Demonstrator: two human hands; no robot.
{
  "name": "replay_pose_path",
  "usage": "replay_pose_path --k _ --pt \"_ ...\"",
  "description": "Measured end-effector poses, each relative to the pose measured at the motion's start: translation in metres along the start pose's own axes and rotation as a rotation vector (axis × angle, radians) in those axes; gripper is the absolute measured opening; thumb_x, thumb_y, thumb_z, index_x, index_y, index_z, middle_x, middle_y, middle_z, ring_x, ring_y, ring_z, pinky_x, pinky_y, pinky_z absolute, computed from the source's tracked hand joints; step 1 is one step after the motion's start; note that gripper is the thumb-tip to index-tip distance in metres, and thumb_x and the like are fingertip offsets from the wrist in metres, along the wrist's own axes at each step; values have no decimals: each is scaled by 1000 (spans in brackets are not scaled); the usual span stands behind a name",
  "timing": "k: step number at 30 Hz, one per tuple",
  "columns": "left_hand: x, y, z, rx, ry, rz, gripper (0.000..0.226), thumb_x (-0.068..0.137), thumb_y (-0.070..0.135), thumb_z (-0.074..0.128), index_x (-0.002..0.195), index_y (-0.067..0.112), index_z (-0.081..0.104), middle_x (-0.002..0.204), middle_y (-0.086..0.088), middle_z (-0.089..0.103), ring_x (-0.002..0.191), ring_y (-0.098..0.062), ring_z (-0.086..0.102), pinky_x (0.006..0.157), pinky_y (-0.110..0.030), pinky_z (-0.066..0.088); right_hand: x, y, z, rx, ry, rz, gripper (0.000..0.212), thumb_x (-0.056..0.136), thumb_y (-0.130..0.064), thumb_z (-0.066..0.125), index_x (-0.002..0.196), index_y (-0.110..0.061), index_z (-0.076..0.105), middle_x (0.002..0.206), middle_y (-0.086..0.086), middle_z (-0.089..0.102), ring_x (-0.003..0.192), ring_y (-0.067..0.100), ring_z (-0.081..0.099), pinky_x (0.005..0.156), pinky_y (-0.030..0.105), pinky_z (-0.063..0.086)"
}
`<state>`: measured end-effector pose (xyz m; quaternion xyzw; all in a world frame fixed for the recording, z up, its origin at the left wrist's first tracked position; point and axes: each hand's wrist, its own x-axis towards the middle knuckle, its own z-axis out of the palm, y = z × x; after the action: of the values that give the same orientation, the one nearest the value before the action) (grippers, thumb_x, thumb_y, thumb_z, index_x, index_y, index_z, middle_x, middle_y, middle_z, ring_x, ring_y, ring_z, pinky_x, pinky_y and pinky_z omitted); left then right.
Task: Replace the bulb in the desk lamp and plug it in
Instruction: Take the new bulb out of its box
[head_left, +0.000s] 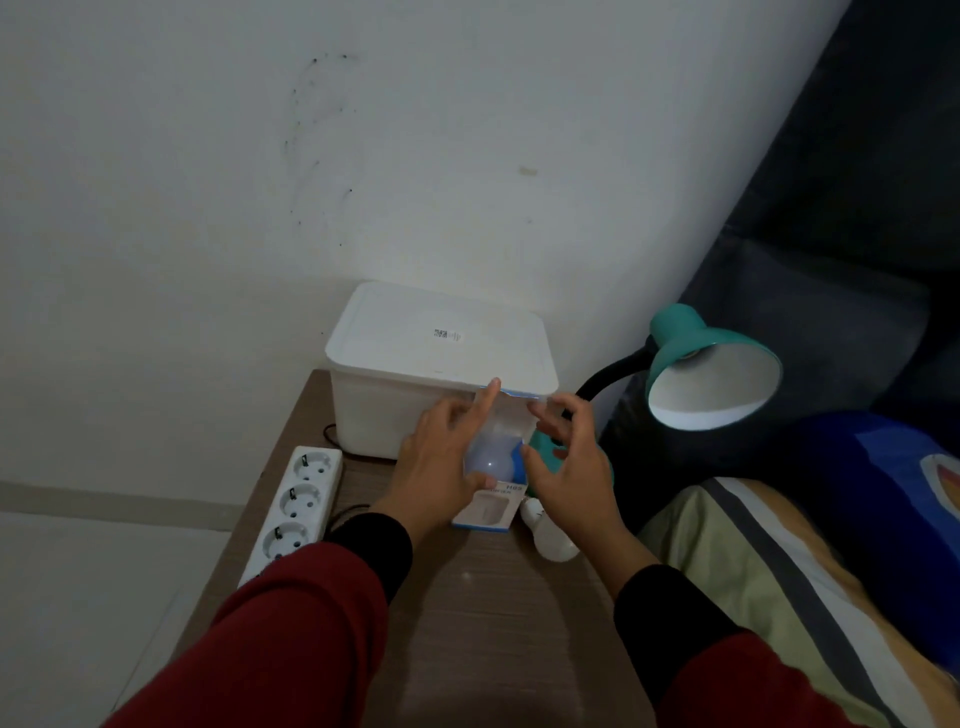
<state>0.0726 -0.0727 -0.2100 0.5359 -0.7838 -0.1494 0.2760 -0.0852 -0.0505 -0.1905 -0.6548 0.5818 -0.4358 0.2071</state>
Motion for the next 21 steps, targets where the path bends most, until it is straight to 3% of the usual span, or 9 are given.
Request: replay_pose_path --k 3,7,10,14,21 --pt "7 -3 -7 25 -97 -22 119 70 41 75 138 50 -22 122 -3 37 112 -19 42 94 -42 47 1 6 3 -140 -58 26 30 83 -20 68 109 -19 52 112 -6 61 105 5 56 94 25 49" --pt "13 -6 -9 -144 -197 -57 126 68 37 79 127 59 -29 126 -6 44 117 -20 47 98 -40 46 8 17 15 -222 -173 124 42 78 -31 73 114 -21 55 117 -5 63 111 10 56 96 33 50" --pt "14 -10 -10 -242 -236 -58 126 67 33 81 130 57 -25 125 -6 48 117 -16 47 99 -32 43 17 21 22 -276 -230 119 49 71 -34 78 114 -23 56 113 -5 63 111 12 56 96 35 50" --pt "15 -12 -6 -276 -243 -55 126 67 29 82 137 51 -21 124 -5 50 106 -6 43 94 -21 36 30 18 21 -310 -315 115 54 67 -32 82 112 -16 58 112 -1 65 106 12 60 92 27 50" --pt "15 -10 -8 -287 -237 -58 128 65 28 84 135 53 -21 124 -6 50 108 -9 45 100 -27 40 32 19 25 -329 -290 82 52 62 -29 85 103 -19 56 102 -3 63 100 15 59 90 36 53"
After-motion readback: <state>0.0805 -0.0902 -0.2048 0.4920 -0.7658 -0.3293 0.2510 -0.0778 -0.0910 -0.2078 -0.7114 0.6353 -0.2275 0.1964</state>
